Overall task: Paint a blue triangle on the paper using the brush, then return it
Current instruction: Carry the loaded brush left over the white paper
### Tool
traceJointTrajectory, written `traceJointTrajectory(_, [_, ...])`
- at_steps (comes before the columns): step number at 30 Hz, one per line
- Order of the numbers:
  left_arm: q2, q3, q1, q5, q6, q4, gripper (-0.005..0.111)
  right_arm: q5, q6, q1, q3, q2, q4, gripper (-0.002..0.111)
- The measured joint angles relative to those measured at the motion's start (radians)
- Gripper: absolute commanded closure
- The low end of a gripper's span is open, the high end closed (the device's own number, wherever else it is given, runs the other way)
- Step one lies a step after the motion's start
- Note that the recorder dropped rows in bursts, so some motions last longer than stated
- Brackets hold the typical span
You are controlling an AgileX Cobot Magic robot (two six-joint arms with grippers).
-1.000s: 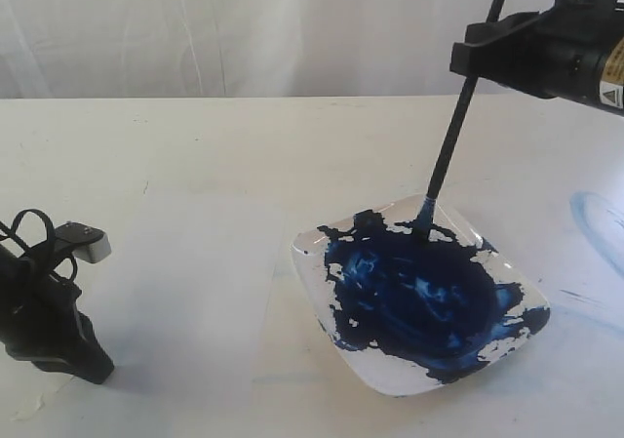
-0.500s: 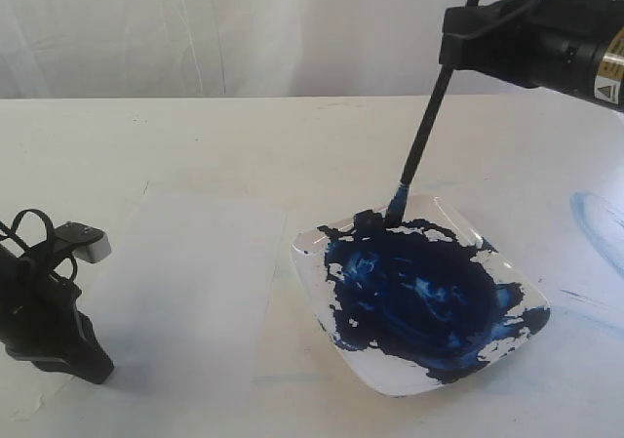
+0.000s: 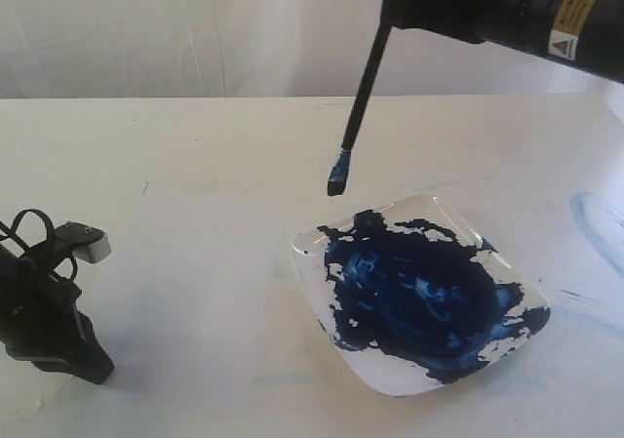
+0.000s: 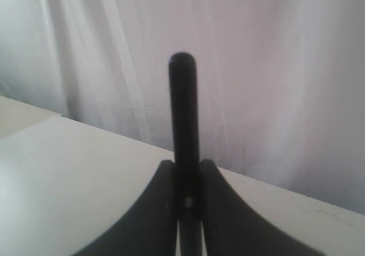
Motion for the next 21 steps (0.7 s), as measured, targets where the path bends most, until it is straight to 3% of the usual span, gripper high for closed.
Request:
traceJointTrajectory(11, [0.0,0.0,0.0,0.0,0.0,0.0,0.107,0.013,0.0,0.176,-0.047,0.087,0.022,0.108])
traceJointTrajectory(21, [-0.003,-0.01,0.0,0.002,-0.008,0.047,0.107,-0.037,0.0,0.207,-0.134,0.196,0.047,0.108])
